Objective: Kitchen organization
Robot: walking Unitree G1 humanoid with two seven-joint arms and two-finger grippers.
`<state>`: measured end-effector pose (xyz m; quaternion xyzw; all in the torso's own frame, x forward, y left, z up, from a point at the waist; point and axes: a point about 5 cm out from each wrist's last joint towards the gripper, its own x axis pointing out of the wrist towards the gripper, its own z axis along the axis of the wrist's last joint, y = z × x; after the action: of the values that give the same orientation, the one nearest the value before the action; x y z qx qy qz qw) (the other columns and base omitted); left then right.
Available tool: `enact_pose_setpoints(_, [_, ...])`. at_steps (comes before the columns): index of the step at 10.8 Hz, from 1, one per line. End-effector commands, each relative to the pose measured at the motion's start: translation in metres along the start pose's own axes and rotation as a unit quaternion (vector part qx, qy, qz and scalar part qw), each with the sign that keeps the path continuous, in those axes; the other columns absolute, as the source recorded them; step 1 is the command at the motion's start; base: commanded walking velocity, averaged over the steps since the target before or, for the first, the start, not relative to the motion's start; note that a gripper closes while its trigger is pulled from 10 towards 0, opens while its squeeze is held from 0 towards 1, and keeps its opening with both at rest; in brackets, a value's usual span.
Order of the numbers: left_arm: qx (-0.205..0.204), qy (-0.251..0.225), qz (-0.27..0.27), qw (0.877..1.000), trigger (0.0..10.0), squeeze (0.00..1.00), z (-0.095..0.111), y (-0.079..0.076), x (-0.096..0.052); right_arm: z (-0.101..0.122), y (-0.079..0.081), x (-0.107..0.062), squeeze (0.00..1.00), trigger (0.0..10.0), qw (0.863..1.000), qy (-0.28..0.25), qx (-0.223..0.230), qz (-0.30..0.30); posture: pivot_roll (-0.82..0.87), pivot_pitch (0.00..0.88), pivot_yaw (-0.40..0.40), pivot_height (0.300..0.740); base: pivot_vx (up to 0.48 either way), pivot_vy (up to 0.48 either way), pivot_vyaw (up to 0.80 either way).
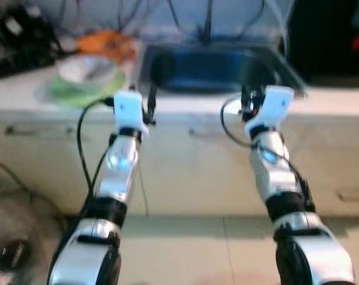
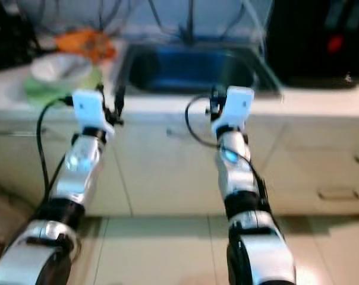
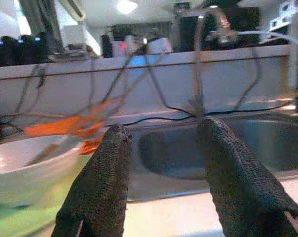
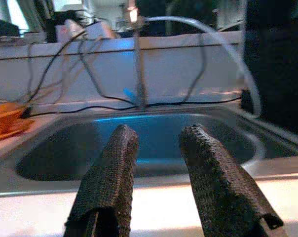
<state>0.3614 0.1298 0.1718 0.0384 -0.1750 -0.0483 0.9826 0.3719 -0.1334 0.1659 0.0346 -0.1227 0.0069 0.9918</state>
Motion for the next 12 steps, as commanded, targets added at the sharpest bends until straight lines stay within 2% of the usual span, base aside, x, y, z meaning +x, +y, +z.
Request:
enact_pose_setpoints(1, [0.004,-0.003,0.010,1.000,10.0,0.00,0.0016,0.0084,0.0003,0.0020,0.0103,0.0009,0.00,10.0,1.000,-0.004,0.001,0.014,0.04,0.008,0.002,0.740,0.412,0.000,0.00])
enact_pose_setpoints(12, [0.006,-0.013,-0.002,1.000,10.0,0.00,0.0048,0.0047,0.0001,0.0014,0.0104,-0.0002,0.00,10.0,1.000,-0.010,-0.002,0.011,0.04,0.011,0.005,0.740,0.410,0.000,0.00])
